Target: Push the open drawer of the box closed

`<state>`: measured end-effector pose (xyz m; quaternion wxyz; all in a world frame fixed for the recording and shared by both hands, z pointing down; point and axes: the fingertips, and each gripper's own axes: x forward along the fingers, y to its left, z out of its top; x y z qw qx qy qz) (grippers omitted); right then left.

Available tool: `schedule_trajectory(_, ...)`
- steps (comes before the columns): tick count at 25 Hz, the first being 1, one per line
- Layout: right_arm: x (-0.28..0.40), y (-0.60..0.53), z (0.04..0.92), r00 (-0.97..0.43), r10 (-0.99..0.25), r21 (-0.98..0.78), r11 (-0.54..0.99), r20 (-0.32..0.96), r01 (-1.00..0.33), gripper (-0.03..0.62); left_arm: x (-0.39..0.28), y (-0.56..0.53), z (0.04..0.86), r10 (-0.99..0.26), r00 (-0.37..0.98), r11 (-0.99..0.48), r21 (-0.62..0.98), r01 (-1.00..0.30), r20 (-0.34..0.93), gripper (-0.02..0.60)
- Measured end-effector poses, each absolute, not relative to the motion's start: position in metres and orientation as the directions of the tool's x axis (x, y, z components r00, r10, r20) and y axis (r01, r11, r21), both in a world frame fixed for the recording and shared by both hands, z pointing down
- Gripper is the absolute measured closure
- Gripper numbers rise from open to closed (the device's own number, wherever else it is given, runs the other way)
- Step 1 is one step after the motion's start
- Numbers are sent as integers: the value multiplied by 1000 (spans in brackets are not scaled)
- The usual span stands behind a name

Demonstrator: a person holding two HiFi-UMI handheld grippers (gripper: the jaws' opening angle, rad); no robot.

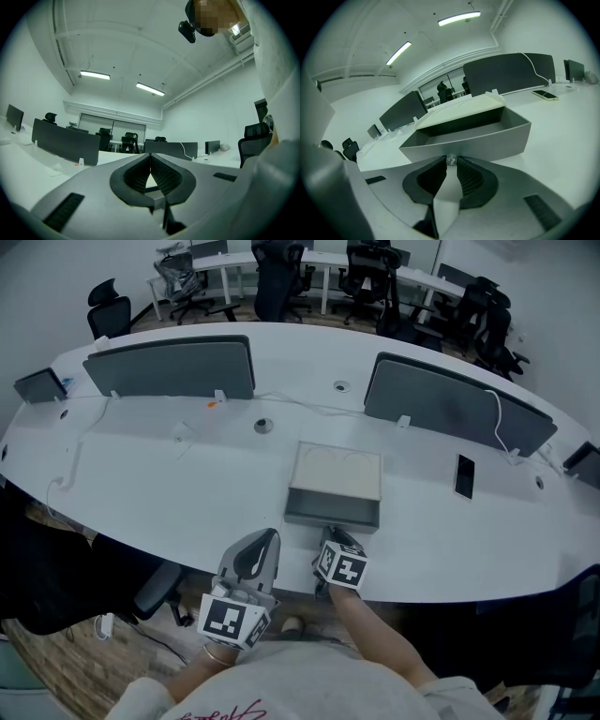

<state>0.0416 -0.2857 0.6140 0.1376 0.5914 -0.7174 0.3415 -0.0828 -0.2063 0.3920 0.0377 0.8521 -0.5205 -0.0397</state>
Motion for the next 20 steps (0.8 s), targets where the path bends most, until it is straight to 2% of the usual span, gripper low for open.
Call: schedule_trajectory(20,40,-314,615,-274,-756,-334,78,595,-939,516,-91,-217,393,-905,425,-425,105,-899,-29,572)
